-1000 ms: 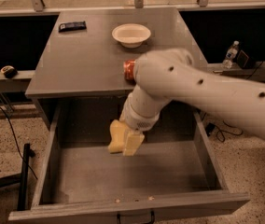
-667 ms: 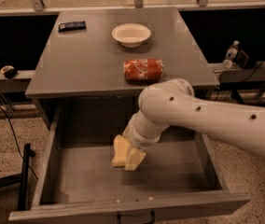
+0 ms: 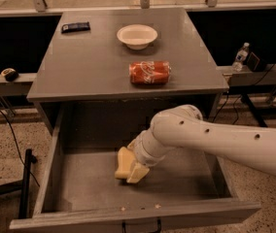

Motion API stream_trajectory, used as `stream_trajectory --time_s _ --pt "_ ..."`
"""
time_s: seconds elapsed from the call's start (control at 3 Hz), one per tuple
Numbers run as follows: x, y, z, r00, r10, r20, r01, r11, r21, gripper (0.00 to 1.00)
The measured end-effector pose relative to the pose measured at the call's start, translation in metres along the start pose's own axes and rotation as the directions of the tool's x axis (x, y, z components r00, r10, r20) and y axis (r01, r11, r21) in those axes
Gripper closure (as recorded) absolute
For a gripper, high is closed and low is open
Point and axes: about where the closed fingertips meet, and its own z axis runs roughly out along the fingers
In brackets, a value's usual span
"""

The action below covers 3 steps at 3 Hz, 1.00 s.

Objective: Place sponge into top drawer

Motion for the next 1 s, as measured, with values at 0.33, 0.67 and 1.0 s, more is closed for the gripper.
stream_trajectory --time_s 0.33,0.67,1.0 --pt "0.0001 -0.0007 0.0012 1.000 0.003 0.011 -0.003 1.0000 0.003 0.35" --pt "0.0000 -0.0007 0.0013 1.000 0.003 0.011 -0.003 1.0000 0.003 0.11" --pt "-0.0058 0.0020 0.0003 1.000 -0.004 0.017 0.004 0.9997 -0.023 0.00"
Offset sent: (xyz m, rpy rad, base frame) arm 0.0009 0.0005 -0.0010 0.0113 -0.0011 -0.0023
